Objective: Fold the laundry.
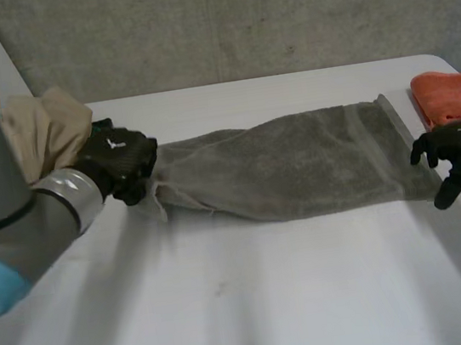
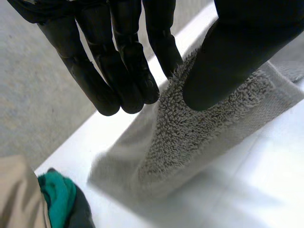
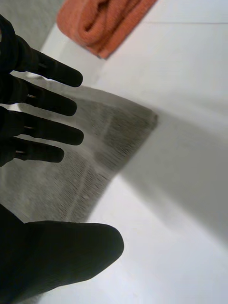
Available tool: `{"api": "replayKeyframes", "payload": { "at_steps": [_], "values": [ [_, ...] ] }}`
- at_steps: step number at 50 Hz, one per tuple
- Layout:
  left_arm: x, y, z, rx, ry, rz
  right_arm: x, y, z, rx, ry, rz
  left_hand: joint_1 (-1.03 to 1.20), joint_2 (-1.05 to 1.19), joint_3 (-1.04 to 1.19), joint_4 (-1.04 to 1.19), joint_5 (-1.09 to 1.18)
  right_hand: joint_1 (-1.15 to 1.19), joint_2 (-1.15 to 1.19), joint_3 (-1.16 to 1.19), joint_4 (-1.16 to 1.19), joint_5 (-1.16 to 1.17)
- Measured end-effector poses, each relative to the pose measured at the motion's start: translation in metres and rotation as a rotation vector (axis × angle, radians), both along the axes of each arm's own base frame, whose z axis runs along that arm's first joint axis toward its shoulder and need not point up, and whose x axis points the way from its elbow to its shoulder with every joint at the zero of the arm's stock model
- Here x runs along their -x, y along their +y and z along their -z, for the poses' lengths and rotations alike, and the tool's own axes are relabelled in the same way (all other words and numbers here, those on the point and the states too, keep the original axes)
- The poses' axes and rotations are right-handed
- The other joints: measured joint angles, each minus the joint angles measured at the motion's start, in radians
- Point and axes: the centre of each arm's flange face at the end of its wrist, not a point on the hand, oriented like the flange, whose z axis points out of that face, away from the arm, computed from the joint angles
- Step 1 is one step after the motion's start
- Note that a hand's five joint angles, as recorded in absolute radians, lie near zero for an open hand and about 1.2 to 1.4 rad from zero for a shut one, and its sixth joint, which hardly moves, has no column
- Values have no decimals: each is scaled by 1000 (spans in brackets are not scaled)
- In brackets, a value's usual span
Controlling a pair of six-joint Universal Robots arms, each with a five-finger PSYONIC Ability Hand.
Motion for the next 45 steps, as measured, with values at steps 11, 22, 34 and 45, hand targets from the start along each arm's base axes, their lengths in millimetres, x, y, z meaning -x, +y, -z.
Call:
{"api": "replayKeyframes", "payload": {
  "at_steps": [11,22,34,45],
  "values": [
    [-17,28,-72,27,197,31,5,-7,21,2,88,-98,0,0,0,0,1,0,0,0,0,1],
    [-18,24,-90,36,284,26,-14,-17,49,39,28,-111,0,0,0,0,0,0,0,0,0,1],
    [-15,22,-110,63,360,22,-41,-15,73,34,-11,-97,0,0,0,0,0,0,0,0,0,5],
    [-17,17,-111,71,361,12,-44,-9,82,38,44,-155,0,0,0,1,1,6,0,3,14,36]
  ]
}}
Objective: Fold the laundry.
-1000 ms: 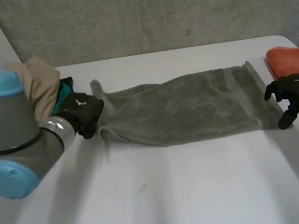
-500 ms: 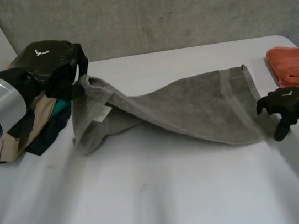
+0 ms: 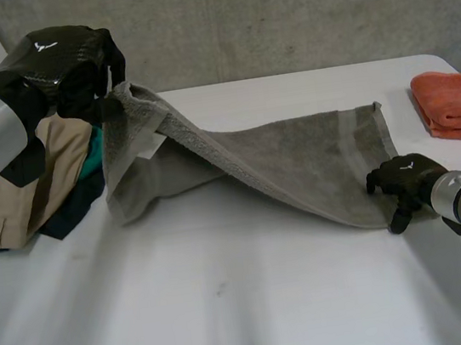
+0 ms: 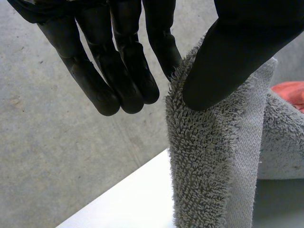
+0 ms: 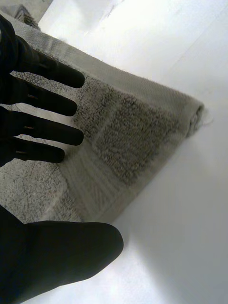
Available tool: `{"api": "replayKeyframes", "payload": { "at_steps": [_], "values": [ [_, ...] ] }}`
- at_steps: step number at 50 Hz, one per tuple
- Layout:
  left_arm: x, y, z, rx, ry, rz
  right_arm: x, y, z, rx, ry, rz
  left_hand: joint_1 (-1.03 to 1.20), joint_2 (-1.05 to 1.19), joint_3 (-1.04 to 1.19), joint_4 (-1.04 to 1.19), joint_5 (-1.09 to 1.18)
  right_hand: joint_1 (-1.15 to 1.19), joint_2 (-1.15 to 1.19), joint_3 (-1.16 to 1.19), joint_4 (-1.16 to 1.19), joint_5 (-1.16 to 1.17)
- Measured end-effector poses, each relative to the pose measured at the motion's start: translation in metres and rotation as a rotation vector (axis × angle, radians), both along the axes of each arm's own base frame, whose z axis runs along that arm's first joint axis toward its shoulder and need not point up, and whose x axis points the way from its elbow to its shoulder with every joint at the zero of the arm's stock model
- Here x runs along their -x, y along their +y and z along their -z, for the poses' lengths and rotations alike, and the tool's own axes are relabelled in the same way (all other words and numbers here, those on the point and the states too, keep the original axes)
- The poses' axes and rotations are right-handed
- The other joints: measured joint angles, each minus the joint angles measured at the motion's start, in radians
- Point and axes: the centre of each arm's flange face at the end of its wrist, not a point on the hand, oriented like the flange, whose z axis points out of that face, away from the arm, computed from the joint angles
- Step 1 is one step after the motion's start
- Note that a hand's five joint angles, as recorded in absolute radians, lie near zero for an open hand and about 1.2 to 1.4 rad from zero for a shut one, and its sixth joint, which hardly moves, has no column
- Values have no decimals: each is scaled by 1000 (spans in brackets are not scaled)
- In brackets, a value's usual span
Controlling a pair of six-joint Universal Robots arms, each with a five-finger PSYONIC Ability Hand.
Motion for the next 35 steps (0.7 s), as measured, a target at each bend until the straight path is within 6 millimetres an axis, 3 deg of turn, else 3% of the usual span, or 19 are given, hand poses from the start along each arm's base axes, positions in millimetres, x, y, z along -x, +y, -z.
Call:
{"api": "replayKeyframes", "payload": {
  "at_steps": [14,19,24,32,35],
  "values": [
    [-4,-4,4,-14,-5,-17,-2,-13,11,97,29,-35,0,0,0,0,0,136,4,149,146,71],
    [-6,-6,6,-19,-7,-24,-2,-20,11,129,39,-32,0,0,0,0,0,250,117,262,255,71],
    [-10,-9,9,-29,-11,-42,-1,-31,2,189,33,-6,0,0,0,0,0,301,174,309,310,283],
    [-16,-14,17,-51,-25,-68,0,-44,-13,251,9,23,0,0,0,0,0,336,209,345,345,335],
    [-19,-17,24,-70,-41,-79,1,-50,-17,265,3,31,0,0,0,0,0,607,497,629,629,626]
  ]
}}
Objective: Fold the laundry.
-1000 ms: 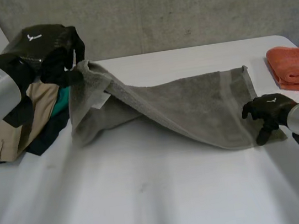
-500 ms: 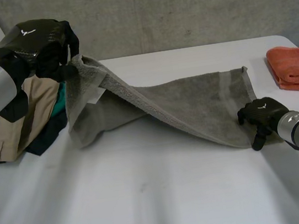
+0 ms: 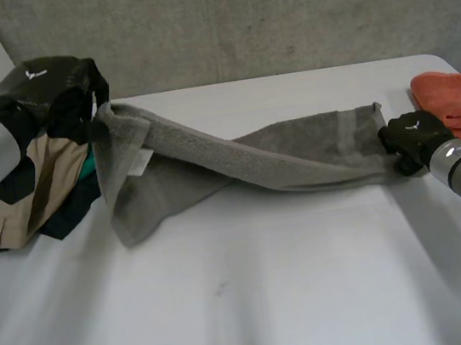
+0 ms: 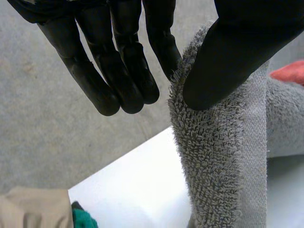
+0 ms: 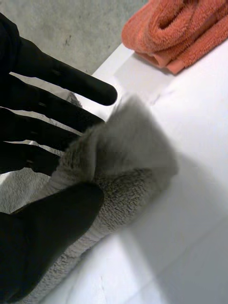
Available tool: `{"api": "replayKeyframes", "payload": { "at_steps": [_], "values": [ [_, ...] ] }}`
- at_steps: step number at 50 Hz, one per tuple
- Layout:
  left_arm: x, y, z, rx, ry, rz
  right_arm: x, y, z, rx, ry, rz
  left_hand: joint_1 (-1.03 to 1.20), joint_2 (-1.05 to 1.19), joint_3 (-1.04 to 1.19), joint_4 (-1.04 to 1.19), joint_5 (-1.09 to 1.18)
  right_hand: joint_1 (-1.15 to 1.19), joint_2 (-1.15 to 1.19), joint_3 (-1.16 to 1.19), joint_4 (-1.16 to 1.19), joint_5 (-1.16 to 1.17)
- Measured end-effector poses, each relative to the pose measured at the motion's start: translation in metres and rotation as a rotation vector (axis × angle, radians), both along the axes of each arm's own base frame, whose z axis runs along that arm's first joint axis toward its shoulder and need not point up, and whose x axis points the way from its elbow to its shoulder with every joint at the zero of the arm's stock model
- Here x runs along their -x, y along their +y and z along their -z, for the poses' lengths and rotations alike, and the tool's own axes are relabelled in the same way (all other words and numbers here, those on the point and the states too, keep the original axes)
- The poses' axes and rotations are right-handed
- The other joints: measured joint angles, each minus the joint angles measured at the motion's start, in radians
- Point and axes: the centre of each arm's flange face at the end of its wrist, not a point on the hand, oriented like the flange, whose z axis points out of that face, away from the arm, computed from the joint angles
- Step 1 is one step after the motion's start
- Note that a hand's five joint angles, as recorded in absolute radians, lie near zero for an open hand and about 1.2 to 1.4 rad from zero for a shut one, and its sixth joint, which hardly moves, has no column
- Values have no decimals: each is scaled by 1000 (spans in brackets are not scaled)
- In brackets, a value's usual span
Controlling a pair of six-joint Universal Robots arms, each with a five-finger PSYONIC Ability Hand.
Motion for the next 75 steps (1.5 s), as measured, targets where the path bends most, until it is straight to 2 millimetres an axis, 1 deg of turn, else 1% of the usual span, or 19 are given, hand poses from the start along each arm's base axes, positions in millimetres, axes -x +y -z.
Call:
{"api": "replayKeyframes", "payload": {
  "at_steps": [6,10,15,17,18,21,23,29,33,35,39,43,47,49,53,59,65,68,75],
  "values": [
    [-3,-4,17,-44,-38,-8,5,-1,-14,-1,-6,12,0,0,0,0,0,6,45,60,68,34],
    [-6,-5,38,-104,-96,-2,13,12,-50,-9,-1,12,0,0,0,0,0,6,45,60,69,34],
    [-9,4,70,-225,-232,44,35,47,-102,-80,106,-26,0,0,0,0,0,6,45,60,70,34],
    [-10,9,82,-279,-294,74,40,59,-108,-130,163,-52,0,0,0,0,0,6,45,60,70,34],
    [-10,9,82,-279,-294,74,40,59,-108,-130,163,-52,0,0,0,0,0,6,45,60,70,34],
    [-14,18,110,-403,-447,159,49,87,-107,-312,347,-172,0,0,0,0,0,6,45,60,71,34],
    [-15,16,124,-447,-518,196,52,92,-99,-398,422,-229,0,0,0,0,0,6,45,60,71,34],
    [-9,-15,144,-428,-618,204,47,71,-80,-417,481,-230,0,0,0,0,0,6,45,60,71,34],
    [6,-46,119,-259,-598,147,32,38,-93,-231,428,-148,0,2,2,0,0,6,45,61,71,53],
    [20,-68,79,-62,-538,75,20,6,-123,11,321,-49,0,2,2,0,0,6,45,64,71,59],
    [32,-92,5,279,-398,-71,10,-29,-180,382,112,77,0,2,2,1,0,6,45,65,71,59],
    [36,-103,-78,672,-203,-222,7,-45,-246,791,-140,139,0,2,2,1,0,6,45,65,72,59],
    [37,-104,-103,834,-144,-252,3,-42,-265,946,-230,125,0,2,2,2,3,6,45,65,72,65],
    [38,-105,-99,847,-152,-244,-3,-39,-260,952,-238,102,0,2,2,3,14,6,45,65,72,70],
    [37,-110,-71,772,-200,-217,-15,-36,-237,888,-221,48,0,4,4,3,16,6,45,65,72,70],
    [27,-119,-5,571,-284,-184,-26,-38,-172,684,-165,-15,0,4,4,4,16,6,45,65,72,70],
    [21,-120,74,365,-366,-111,-23,-42,-91,455,-65,-35,0,4,4,4,16,6,45,65,72,70],
    [21,-116,110,276,-407,-60,-18,-40,-57,353,-6,-38,0,4,4,4,16,6,45,65,72,70],
    [13,-87,157,89,-535,46,-4,-17,-19,108,126,-47,0,4,4,4,16,6,45,65,72,70]
  ]
}}
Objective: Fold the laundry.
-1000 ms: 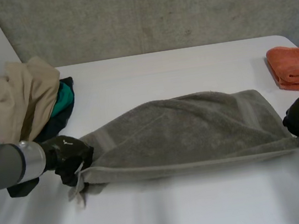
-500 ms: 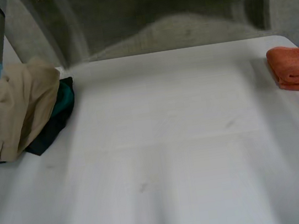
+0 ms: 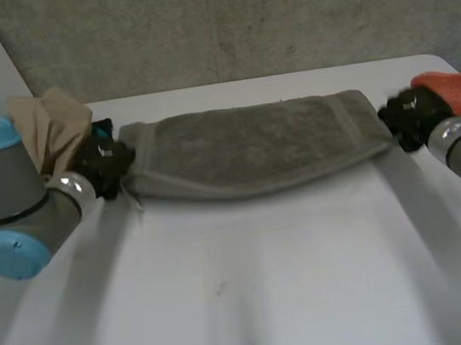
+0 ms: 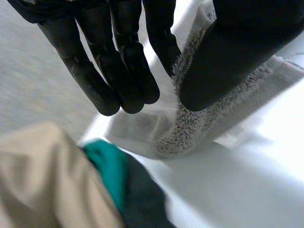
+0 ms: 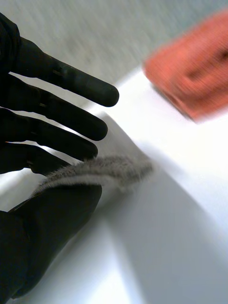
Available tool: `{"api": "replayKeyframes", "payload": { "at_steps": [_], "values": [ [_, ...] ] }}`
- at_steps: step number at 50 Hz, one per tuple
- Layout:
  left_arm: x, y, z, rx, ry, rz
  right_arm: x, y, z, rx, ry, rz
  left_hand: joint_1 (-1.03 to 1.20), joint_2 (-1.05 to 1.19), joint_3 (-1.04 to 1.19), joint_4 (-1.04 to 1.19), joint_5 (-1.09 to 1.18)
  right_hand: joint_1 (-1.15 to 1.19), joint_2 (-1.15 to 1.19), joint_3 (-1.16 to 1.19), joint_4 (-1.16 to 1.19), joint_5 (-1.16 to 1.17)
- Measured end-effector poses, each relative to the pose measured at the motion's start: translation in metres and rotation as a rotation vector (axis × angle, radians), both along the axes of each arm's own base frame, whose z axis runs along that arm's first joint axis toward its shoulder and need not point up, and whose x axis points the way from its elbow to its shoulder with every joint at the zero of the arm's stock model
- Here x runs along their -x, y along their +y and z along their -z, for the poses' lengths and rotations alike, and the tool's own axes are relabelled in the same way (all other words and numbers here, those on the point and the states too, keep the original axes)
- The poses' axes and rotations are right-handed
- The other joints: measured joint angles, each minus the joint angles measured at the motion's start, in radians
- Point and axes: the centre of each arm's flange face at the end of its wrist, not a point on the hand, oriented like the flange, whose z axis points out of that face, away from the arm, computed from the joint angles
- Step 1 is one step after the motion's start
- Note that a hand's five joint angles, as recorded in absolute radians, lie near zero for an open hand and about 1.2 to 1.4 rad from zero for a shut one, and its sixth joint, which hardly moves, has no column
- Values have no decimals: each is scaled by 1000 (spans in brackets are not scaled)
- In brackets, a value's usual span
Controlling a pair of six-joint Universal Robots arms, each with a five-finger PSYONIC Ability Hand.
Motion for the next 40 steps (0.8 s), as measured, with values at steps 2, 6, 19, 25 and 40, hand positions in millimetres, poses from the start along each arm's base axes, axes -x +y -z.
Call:
{"api": "replayKeyframes", "payload": {
  "at_steps": [2,6,19,25,40],
  "values": [
    [-4,15,5,-66,-47,17,6,14,2,-100,60,-2,0,0,0,0,0,0,0,0,0,0],
    [-15,48,5,-189,-138,51,22,45,-7,-298,192,-15,0,0,0,0,0,0,0,0,0,0],
    [-45,107,-22,-392,-375,169,59,78,-41,-492,392,-46,0,0,0,0,0,0,0,0,0,0],
    [-26,74,-26,-261,-355,167,40,47,-24,-326,351,-18,0,0,0,0,0,0,0,0,0,8],
    [45,-25,-19,55,-220,16,-10,-40,7,109,238,62,0,0,0,1,0,0,0,0,0,14]
  ]
}}
